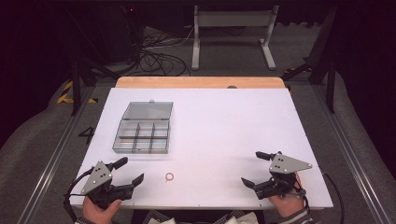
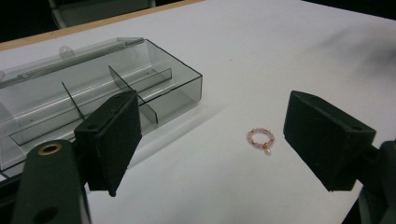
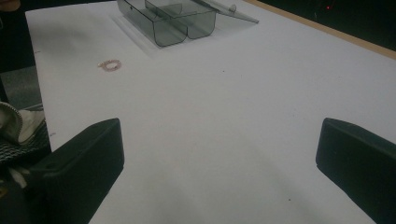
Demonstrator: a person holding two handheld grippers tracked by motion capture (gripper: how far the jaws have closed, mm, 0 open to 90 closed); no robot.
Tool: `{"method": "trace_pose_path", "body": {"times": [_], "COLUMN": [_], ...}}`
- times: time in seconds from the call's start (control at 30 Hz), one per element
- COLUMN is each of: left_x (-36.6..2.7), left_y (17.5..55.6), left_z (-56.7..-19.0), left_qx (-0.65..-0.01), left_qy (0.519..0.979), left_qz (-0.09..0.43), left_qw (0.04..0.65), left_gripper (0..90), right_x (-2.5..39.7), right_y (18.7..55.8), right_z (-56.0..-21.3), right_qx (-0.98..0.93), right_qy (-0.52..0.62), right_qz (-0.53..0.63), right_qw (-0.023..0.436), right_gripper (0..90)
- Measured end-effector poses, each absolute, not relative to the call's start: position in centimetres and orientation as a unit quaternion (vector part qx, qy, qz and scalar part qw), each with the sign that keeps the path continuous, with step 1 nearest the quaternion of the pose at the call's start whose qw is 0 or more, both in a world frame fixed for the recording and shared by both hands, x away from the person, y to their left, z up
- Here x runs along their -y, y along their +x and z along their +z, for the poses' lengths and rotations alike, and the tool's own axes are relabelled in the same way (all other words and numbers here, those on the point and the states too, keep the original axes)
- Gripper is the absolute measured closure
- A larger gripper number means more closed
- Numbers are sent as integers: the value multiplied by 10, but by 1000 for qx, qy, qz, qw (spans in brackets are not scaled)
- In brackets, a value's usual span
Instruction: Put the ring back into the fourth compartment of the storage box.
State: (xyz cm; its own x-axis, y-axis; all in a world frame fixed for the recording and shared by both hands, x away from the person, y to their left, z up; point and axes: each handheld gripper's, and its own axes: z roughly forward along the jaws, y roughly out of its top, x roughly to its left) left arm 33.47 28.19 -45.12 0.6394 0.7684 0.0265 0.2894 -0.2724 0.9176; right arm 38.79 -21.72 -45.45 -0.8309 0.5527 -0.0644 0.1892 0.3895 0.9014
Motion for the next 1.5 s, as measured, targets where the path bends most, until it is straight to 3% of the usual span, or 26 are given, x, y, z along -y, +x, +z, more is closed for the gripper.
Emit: {"method": "trace_pose_path", "body": {"times": [0.57,1.5], "left_x": [-280,-254], "left_y": [331,351], "left_z": [-448,-441], "left_qx": [-336,-330], "left_qy": [762,780], "left_qz": [269,226], "left_qw": [483,480], "left_gripper": [214,248], "right_x": [217,213], "right_y": [387,389], "right_z": [-455,-457], "right_qx": [-813,-818], "right_qy": [225,223], "right_qz": [505,502], "right_qw": [182,173], "right_gripper": [17,23]}}
